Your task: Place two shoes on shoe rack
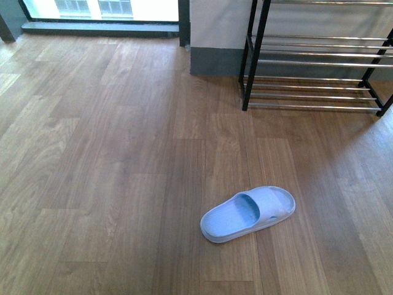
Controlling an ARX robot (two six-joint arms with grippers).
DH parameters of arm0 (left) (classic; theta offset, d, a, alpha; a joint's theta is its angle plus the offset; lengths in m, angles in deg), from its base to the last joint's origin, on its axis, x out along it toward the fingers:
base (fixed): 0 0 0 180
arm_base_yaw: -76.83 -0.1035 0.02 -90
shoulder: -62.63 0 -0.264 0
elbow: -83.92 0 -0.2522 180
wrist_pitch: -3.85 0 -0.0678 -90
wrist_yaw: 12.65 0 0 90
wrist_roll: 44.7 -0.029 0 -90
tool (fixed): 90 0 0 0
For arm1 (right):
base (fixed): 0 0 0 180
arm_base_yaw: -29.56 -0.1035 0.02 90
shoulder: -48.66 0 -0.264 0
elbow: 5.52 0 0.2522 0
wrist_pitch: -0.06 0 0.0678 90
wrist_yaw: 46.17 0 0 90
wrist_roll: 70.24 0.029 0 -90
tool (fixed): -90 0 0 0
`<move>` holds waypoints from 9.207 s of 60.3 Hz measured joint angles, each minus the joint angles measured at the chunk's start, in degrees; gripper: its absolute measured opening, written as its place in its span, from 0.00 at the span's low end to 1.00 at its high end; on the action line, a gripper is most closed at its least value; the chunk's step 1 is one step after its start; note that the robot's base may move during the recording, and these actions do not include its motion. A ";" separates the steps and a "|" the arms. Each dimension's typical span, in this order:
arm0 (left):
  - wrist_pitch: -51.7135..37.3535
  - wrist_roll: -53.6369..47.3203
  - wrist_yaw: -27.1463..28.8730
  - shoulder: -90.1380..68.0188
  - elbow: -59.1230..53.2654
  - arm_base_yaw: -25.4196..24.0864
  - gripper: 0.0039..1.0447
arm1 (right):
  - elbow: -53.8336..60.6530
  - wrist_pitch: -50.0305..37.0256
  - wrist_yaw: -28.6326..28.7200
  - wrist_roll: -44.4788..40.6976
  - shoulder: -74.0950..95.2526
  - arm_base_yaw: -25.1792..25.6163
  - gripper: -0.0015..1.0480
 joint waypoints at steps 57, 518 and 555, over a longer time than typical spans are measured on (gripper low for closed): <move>0.00 0.00 0.07 0.00 0.00 0.00 0.91 | 0.28 0.22 0.52 0.26 -1.09 0.26 0.02; 8.22 0.07 24.20 -35.52 20.39 24.13 0.02 | -10.38 8.31 14.80 -6.99 -7.98 6.45 0.02; 8.22 0.07 24.22 -35.52 20.39 24.13 0.02 | -55.95 37.66 1.49 -14.47 20.46 -5.90 0.02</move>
